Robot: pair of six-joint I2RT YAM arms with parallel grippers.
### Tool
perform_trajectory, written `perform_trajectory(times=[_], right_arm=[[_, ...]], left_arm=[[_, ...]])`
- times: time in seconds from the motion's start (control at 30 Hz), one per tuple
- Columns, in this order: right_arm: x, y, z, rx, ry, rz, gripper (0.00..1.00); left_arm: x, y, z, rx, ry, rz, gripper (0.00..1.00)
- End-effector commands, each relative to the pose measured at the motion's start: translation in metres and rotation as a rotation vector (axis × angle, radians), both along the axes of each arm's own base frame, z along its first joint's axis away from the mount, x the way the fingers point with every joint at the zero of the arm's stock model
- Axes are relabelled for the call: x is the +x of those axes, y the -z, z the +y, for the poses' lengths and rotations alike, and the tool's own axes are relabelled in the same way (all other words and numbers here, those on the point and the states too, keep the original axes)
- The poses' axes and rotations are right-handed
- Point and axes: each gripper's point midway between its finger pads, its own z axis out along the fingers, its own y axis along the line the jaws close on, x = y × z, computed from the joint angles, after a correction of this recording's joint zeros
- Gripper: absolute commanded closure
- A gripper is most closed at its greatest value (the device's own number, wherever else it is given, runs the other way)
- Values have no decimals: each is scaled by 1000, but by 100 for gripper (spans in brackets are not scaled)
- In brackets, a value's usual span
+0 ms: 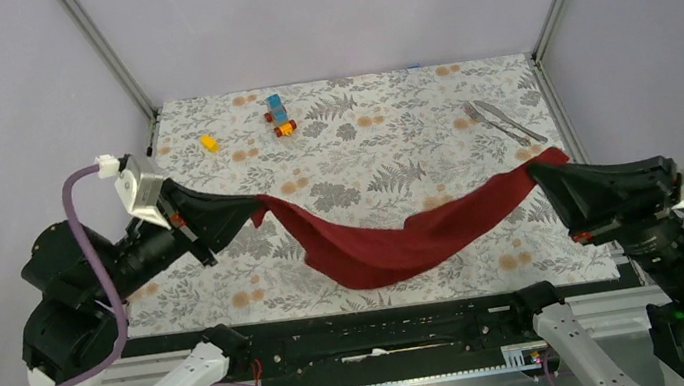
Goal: Fold the napkin into a case and place the utensils inside
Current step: Turn over the crumpled napkin at the center of the board.
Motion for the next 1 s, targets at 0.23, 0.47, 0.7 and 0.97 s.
perform_trajectory(times=[0.23,0.47,0.7,0.97], right_arm=[[219,120,-79,18,744,645,100],[370,237,-93,-300,972,763,99],[453,329,-95,-688,919,952,43],[396,346,-29,-589,536,1108,27]], left_arm=[[203,82,0,277,-659,250,100],[363,178,0,420,-793,368,100],[447,231,-10,595,-837,430,70],[355,191,-3,394,-756,471,23]])
